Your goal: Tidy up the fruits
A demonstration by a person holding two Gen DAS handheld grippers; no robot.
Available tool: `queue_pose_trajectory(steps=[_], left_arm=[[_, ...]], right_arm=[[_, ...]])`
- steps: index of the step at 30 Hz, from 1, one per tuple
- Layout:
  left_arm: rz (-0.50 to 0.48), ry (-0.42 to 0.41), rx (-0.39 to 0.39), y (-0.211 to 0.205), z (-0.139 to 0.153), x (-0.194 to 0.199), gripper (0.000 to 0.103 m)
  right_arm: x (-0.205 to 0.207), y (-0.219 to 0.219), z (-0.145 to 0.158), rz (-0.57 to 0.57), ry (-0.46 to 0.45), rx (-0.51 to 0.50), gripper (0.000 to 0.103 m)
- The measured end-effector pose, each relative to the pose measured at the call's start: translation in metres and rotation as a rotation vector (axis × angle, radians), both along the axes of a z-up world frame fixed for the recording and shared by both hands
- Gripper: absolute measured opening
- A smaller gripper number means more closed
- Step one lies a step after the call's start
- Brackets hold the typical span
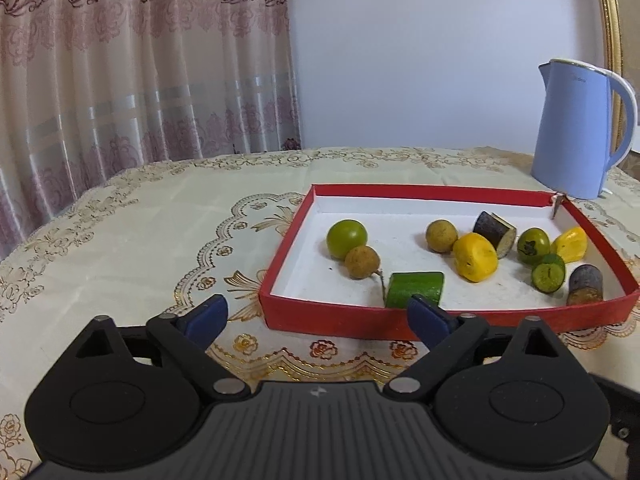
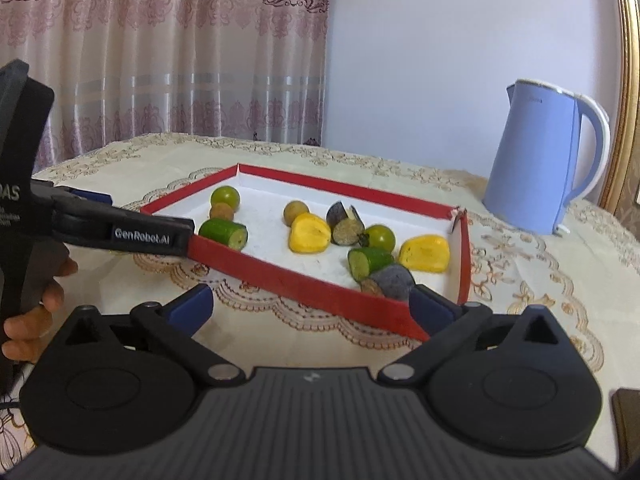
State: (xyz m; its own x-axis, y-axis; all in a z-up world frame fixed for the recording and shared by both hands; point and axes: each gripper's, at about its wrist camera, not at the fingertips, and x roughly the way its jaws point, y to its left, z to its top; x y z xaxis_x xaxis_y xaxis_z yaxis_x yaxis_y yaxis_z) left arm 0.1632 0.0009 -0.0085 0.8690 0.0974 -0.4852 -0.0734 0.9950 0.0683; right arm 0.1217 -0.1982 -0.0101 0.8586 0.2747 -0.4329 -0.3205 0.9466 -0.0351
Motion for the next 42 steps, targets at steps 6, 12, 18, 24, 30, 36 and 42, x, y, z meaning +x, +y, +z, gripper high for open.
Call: queue_pose_trajectory(steps=[6, 12, 18, 24, 30, 36, 42], left_arm=[[-0.016, 0.014, 0.015, -0.009, 0.000, -0.008, 0.087], [-0.033, 0.048, -0.022, -0.012, -0.003, -0.014, 0.078], [-0.032, 0.053, -0.021, -0.016, 0.000, -0.019, 0.078], [-0.061, 0.057, -0.024, -0.023, 0.002, -0.025, 0.083], [-0.075, 0.044, 0.008, -0.029, 0.004, -0.034, 0.094], [-0.065, 0.016, 0.063, -0.034, 0.007, -0.040, 0.094], [-0.082, 0.012, 0.110, -0.044, 0.006, -0.044, 0.095]], right_arm=[[-0.005, -0.003, -0.003, 0.000, 0.002, -0.010, 0.103], [-0.008, -0.009, -0.005, -0.013, 0.003, -0.012, 0.103], [-0.012, -0.014, -0.006, -0.019, 0.006, -0.013, 0.103], [-0.012, -0.013, -0.005, 0.006, 0.002, -0.018, 0.103], [-0.010, -0.028, -0.005, -0.081, -0.017, 0.012, 0.103], [-0.009, -0.064, 0.006, -0.197, -0.051, 0.221, 0.103], [-0.002, -0.052, -0.001, -0.108, -0.002, 0.194, 0.103]])
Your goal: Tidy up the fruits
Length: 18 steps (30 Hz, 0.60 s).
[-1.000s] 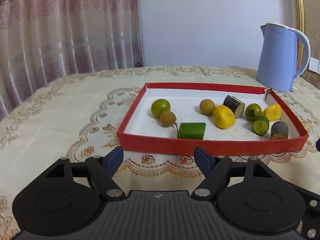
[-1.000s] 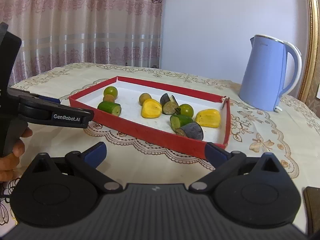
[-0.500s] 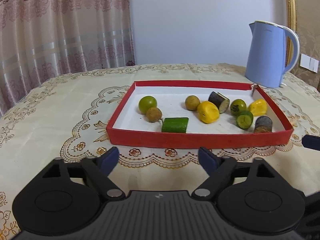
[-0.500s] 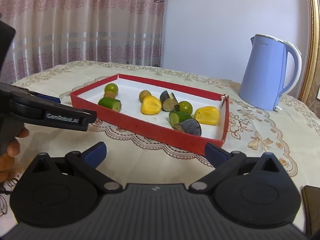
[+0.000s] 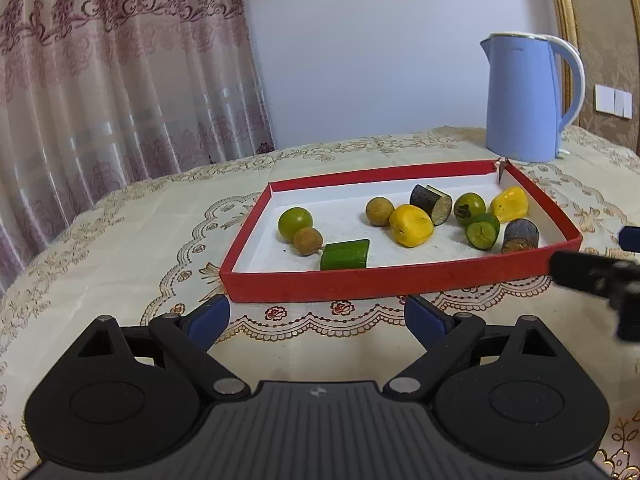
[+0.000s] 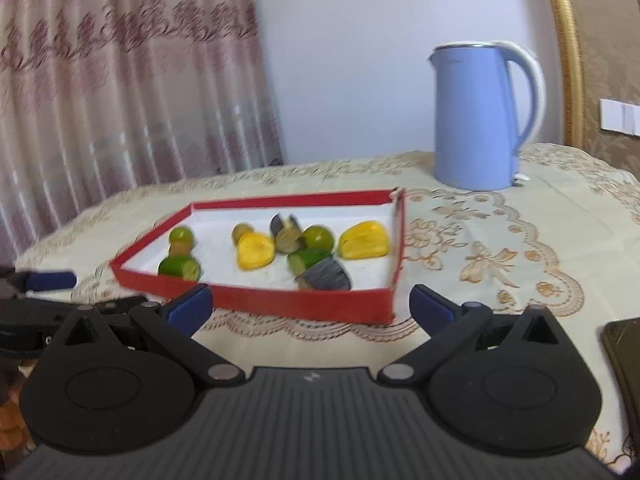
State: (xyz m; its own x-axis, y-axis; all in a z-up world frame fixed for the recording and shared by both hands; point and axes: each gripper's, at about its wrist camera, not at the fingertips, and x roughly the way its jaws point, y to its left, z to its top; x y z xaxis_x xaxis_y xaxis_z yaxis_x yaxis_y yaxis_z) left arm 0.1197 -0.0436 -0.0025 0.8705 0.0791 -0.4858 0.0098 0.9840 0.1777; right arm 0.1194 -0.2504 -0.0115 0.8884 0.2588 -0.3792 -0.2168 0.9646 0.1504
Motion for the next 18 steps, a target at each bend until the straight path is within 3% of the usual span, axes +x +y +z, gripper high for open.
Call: queue_pose_trajectory(steps=[7, 18], left_arm=[[0.006, -0.023, 0.045, -0.006, 0.002, -0.004, 0.095], [0.008, -0.019, 0.031, -0.002, 0.002, 0.005, 0.095]], right_arm=[[-0.001, 0.021, -0.002, 0.035, -0.006, -0.143, 0.103], [0.004, 0.034, -0.013, 0.094, 0.065, -0.212, 0.103]])
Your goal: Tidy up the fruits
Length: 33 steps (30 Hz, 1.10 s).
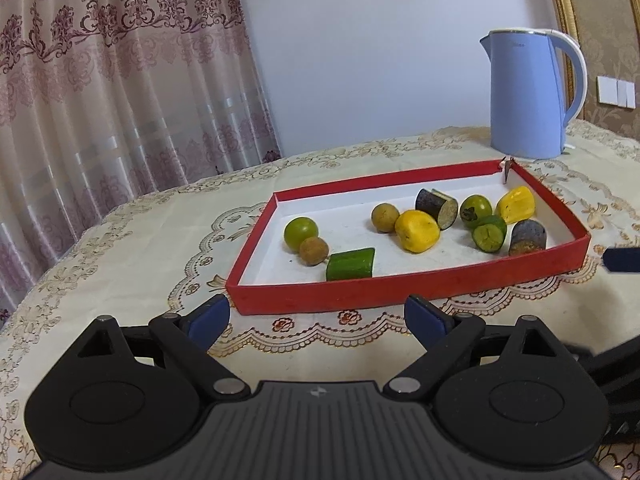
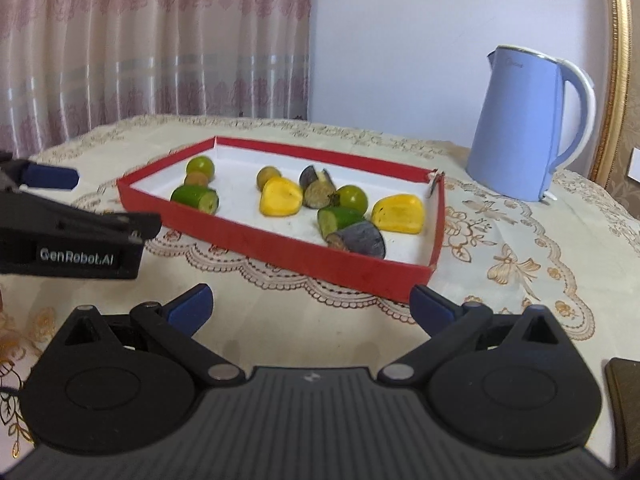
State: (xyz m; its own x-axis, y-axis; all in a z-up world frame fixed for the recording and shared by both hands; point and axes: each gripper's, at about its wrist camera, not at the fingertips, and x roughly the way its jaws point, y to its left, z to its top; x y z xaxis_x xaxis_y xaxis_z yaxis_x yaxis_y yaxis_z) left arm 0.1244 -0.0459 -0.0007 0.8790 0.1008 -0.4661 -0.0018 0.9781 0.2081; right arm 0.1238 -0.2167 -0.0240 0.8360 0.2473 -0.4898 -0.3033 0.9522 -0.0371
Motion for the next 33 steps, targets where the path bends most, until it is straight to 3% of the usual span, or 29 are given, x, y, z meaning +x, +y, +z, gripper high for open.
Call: queue_pose_trajectory(steps=[14, 22, 26, 33], left_arm=[[0.002, 0.014, -0.043, 0.007, 0.000, 0.008, 0.095], [-0.002, 0.041, -0.097, 0.012, 0.003, 0.013, 0.096], [-0.012, 0.046, -0.130, 0.013, 0.006, 0.016, 0.096], [0.010, 0.037, -0.116, 0.012, 0.009, 0.021, 0.096]], right_arm=[[0.008, 0.015, -0.012, 0.060, 0.091, -0.085, 0.103], [0.017, 0.000, -0.014, 0.070, 0.157, 0.021, 0.103], [0.017, 0.003, -0.014, 0.068, 0.155, 0.001, 0.103], [0.017, 0.002, -0.014, 0.068, 0.155, 0.000, 0.103]])
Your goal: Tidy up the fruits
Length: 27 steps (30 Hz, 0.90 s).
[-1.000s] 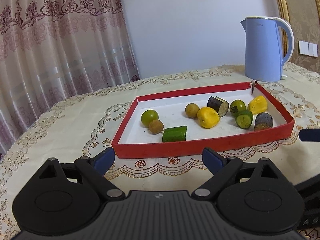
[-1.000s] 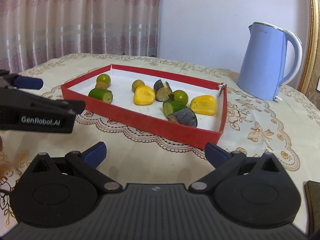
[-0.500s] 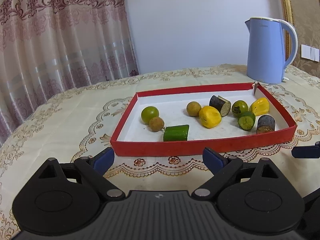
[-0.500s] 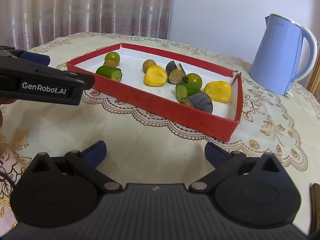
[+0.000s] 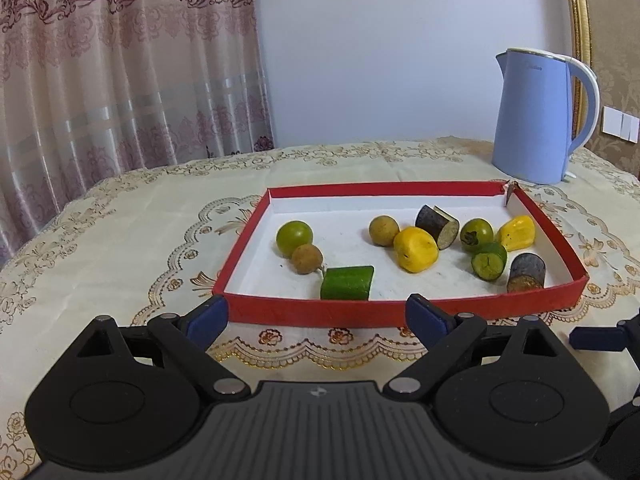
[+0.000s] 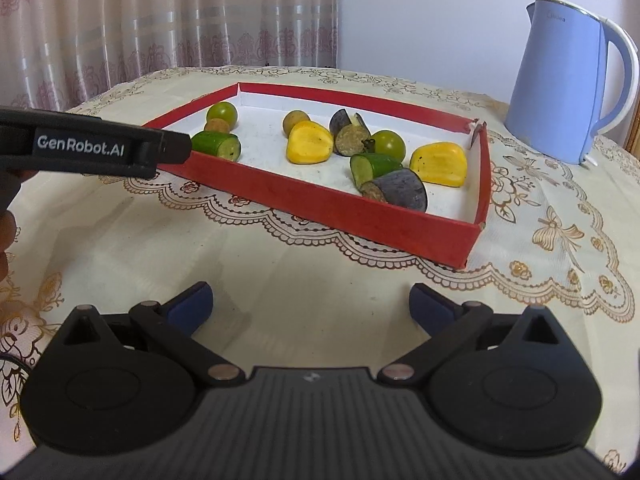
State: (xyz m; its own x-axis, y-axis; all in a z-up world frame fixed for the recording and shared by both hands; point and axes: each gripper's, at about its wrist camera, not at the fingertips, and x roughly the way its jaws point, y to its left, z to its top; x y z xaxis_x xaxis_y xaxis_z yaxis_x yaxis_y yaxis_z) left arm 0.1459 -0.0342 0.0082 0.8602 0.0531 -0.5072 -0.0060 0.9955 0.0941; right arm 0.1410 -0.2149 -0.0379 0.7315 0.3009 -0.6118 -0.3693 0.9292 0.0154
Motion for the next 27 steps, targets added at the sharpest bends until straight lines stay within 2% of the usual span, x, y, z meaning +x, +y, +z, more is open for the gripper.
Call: queue_pose_trajectory(steps=[10, 16, 20, 27], left_arm=[[0.037, 0.004, 0.015, 0.005, -0.003, 0.016, 0.096], [0.055, 0.028, -0.045, 0.017, -0.010, 0.029, 0.096], [0.084, 0.023, -0.054, 0.023, -0.010, 0.029, 0.096], [0.077, 0.010, -0.001, 0.016, -0.011, 0.027, 0.096]], right_arm=[[0.000, 0.000, 0.000, 0.000, 0.000, 0.000, 0.103], [0.000, 0.000, 0.000, 0.000, 0.000, 0.000, 0.103], [0.000, 0.000, 0.000, 0.000, -0.001, 0.000, 0.103], [0.000, 0.000, 0.000, 0.000, 0.000, 0.000, 0.103]])
